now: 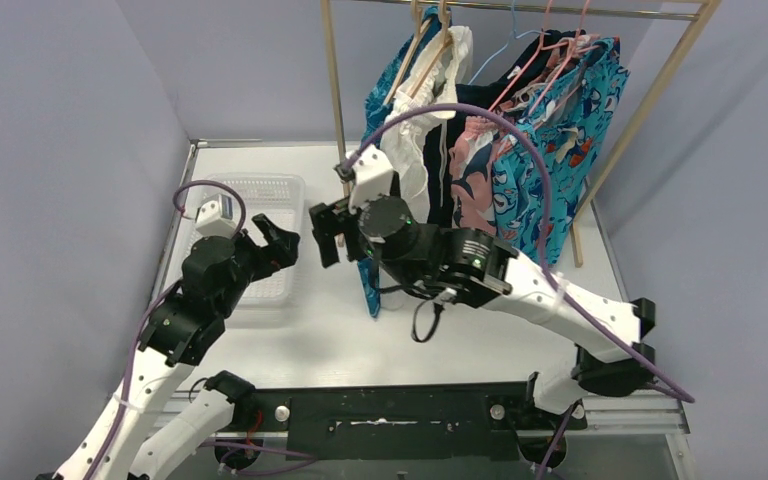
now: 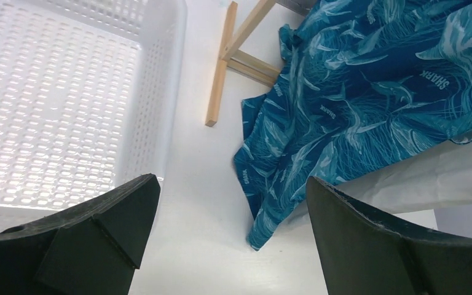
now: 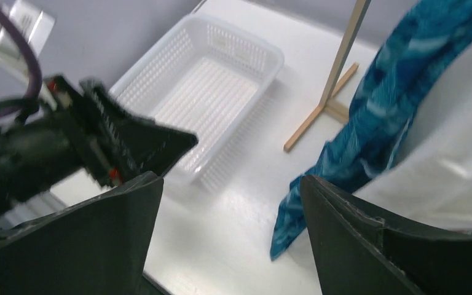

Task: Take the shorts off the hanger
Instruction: Adjust the shorts on the hanger.

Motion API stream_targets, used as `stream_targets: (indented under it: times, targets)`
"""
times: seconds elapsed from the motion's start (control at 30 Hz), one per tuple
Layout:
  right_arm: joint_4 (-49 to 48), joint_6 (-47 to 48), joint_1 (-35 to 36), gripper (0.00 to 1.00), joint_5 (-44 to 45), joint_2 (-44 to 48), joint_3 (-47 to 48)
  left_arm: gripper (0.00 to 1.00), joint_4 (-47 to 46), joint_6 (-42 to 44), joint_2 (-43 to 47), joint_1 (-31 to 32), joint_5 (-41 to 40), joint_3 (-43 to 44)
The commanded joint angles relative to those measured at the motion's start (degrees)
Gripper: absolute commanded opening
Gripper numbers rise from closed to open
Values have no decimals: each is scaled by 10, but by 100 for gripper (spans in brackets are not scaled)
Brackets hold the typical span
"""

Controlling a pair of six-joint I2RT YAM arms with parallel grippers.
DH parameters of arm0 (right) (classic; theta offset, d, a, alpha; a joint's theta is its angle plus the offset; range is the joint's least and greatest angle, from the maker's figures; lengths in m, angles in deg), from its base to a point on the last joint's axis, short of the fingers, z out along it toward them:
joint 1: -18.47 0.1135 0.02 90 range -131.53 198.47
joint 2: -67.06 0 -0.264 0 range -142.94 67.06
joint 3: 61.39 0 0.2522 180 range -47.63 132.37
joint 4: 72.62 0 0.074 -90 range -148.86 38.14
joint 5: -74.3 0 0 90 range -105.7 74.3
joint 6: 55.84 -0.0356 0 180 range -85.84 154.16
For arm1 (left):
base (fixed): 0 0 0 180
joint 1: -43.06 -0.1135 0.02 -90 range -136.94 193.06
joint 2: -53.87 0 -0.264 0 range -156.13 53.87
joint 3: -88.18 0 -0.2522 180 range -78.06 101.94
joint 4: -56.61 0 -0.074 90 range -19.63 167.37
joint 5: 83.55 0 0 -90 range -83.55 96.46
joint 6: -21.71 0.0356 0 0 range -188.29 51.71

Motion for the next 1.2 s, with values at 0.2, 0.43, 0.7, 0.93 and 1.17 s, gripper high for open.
stream_targets:
  times: [0.2, 0.43, 0.7, 0.93, 1.17]
  targets:
    - [34, 91, -28, 88, 255, -162, 284, 91, 55, -8, 38, -4, -64, 3]
    - [10, 4, -144, 85, 95, -35, 121, 91, 44, -12, 38, -4, -57, -15]
    - [24, 9, -221, 86, 36, -38, 148, 91, 30, -19, 16, -5, -31, -25]
    - [15, -7, -206, 89, 19, -107, 217, 91, 32, -16, 7, -5, -19, -22]
    - [3, -23, -167, 92, 107, -85, 172, 91, 44, -15, 9, -5, -15, -24]
